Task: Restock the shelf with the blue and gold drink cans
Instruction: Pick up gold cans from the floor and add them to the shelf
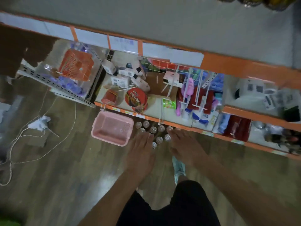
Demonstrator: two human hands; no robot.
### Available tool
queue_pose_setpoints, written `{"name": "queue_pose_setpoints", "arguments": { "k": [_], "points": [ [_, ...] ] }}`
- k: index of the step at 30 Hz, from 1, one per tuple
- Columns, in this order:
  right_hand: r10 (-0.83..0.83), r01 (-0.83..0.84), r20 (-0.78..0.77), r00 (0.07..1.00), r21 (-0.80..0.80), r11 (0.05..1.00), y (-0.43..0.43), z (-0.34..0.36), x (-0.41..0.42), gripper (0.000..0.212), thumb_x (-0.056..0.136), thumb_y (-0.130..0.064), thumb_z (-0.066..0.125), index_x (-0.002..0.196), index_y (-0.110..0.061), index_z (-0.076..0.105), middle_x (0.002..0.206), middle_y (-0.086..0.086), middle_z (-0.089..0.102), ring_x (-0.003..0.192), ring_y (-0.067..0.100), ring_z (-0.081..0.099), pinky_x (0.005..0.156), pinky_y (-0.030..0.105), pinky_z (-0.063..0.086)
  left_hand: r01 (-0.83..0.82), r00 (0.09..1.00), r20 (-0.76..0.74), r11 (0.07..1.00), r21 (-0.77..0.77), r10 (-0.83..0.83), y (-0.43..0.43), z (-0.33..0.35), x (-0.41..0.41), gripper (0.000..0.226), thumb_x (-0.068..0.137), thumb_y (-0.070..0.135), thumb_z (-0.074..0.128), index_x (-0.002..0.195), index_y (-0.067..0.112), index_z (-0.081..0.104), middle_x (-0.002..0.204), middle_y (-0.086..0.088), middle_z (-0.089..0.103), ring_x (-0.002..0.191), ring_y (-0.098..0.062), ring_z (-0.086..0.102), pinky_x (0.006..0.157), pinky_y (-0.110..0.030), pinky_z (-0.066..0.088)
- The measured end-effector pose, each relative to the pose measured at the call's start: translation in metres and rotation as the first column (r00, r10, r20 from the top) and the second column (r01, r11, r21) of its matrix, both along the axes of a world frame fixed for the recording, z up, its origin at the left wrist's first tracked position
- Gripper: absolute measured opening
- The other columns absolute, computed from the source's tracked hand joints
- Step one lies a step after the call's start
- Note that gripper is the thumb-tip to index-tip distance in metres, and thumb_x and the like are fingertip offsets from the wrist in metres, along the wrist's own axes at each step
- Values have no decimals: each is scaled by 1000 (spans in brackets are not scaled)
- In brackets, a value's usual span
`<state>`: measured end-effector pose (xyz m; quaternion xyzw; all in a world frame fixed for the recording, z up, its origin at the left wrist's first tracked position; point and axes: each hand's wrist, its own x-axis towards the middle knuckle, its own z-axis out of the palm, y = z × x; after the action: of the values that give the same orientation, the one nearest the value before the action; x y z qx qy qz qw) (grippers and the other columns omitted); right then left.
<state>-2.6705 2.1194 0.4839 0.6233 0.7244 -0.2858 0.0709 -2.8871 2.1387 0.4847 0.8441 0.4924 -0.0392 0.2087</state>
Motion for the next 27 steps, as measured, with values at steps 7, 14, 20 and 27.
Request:
{"name": "queue_pose_setpoints", "arguments": {
  "k": [7,14,20,27],
  "points": [
    [-352,351,12,936,-87,932,-27,-107,-63,67,100,-31,48,159,-18,20,164,1,26,150,22,25,120,35,20,246,969,33,966,-80,-245,41,-109,-42,73,90,45,26,153,10,38,162,-11,32,151,-30,28,121,-47,26],
    [-473,471,33,881,-164,867,-50,-278,-81,66,93,-34,56,151,-6,40,152,15,45,137,34,46,111,43,37,364,931,41,928,-84,-362,45,-285,-63,72,90,41,55,150,7,38,155,-15,40,146,-34,34,114,-50,37],
    [-465,464,10,885,-100,880,-55,-462,-68,72,95,-32,58,156,-12,26,162,6,28,144,29,35,111,42,38,408,913,8,913,8,-408,28,-470,-71,76,77,41,79,140,7,55,143,-14,57,132,-33,54,109,-42,38],
    [-373,374,-30,927,34,927,-52,-601,-55,89,90,-36,70,159,-16,18,167,2,17,151,24,22,106,41,46,447,888,74,889,97,-454,13,-618,-52,85,76,51,77,143,5,52,145,-15,54,133,-31,53,108,-44,47]
  ]
}}
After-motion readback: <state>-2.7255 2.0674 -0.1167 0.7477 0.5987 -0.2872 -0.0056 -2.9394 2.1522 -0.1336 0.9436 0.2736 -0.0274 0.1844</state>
